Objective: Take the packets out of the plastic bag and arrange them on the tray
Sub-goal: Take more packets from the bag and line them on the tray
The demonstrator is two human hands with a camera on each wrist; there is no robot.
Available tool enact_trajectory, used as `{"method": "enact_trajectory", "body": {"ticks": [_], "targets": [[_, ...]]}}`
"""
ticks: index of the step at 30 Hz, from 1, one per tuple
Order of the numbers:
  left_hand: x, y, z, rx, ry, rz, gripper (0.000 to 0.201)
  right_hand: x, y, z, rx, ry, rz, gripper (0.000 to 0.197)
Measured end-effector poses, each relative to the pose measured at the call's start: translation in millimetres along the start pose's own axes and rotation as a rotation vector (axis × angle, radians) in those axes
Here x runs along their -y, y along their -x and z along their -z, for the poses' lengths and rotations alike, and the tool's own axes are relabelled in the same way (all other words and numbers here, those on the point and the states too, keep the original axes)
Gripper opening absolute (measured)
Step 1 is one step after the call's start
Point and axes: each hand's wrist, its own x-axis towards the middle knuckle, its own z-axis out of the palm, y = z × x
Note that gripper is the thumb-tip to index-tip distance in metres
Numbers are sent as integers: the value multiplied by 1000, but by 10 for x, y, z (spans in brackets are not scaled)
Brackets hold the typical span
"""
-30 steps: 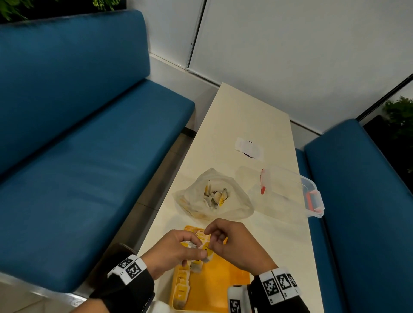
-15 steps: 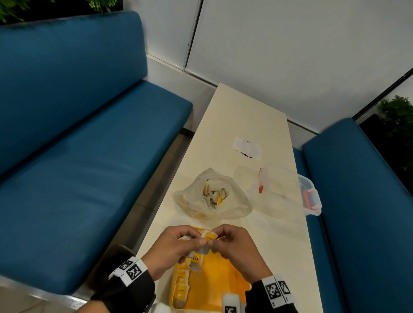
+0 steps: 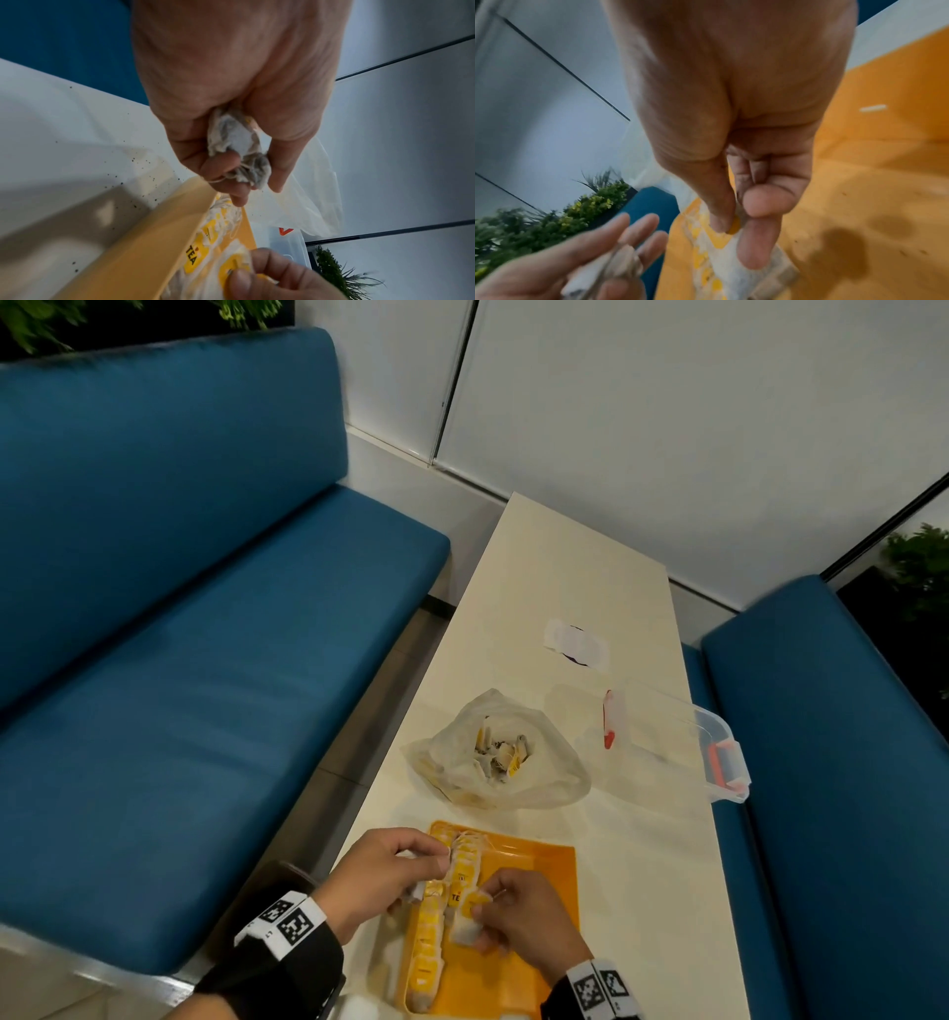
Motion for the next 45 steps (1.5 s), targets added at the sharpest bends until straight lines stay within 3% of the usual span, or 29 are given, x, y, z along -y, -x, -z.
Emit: {"method": "enact_trajectory", "body": {"ticks": [5,22,27,29,32,35,37,41,45], "targets": [[22,-19,14,10,-4,19,4,-90,-142,-127,-50,48,-90,17],[-30,-36,38,29,-4,65,4,-69,-234,-373,-301,203,-27,24],[-112,-10,43,77,215,192,34,-9,-135,-334,-317,254,9,23],[-154,2,62,95,359,257,44,81,-71,-277,-357,277,78,22],[-200,7,84,110,540,300,53,310,99,-230,-397,235,303,23],[-230,1,55,127,622,313,57,526,286,-216,-323,240,596,30],[-239,0,38,137,677,320,58,605,372,-256,-237,298,718,22],[-254,-19,27,109,701,309,54,627,417,-324,-196,393,773,21],[-302,-1,-6,93,704,278,53,584,393,-325,-158,492,737,40]]}}
